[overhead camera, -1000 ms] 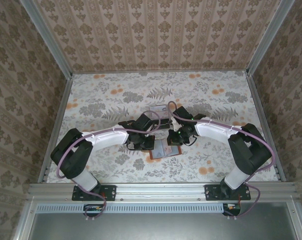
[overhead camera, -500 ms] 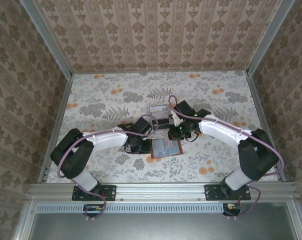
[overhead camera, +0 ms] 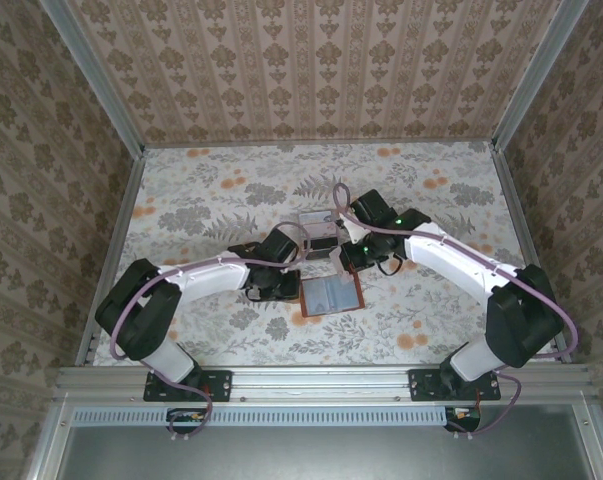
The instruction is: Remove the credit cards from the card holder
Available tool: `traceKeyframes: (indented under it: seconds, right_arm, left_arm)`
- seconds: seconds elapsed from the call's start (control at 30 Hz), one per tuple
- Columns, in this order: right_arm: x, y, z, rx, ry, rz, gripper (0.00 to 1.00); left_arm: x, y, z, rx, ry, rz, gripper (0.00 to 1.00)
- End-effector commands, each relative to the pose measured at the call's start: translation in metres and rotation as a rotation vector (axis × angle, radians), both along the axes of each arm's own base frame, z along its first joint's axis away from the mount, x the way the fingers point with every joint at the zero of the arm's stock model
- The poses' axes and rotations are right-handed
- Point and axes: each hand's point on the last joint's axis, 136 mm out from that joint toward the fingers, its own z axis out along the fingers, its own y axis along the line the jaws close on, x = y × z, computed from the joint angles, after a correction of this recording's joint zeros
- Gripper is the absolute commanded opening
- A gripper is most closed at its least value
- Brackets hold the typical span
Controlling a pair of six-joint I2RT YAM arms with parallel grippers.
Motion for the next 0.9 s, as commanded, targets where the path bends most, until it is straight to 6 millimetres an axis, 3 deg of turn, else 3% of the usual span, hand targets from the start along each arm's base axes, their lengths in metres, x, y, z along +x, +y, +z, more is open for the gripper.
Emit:
traceKeyframes:
  seconds: [0.0,0.17,0.43,0.67,0.87]
  right_arm:
    - [0.009,-0.002,0.009,-0.076,-0.1,0.183,0.06]
    - [0.019,0.003,0.02,-0.129,-0.237,0.393,0.06]
    - [0.053,-0.002,0.025,-0.303,-0.375,0.566,0.0]
    - [0.077,0.001,0.021,-0.376,-0.386,0.712,0.0]
    - [0.082,0.007,0.014,-0.408,-0.332,0.893,0.0]
  left_arm:
    - [0.003,0.009,-0.008,0.049,-0.007,-0.009,0.05]
    - [0.001,0.013,-0.015,0.071,0.012,-0.014,0.05]
    - [-0.006,0.023,-0.026,0.111,0.042,-0.017,0.05]
    - [-0.006,0.028,-0.024,0.121,0.043,-0.022,0.05]
    - [-0.004,0.031,-0.021,0.121,0.044,-0.017,0.05]
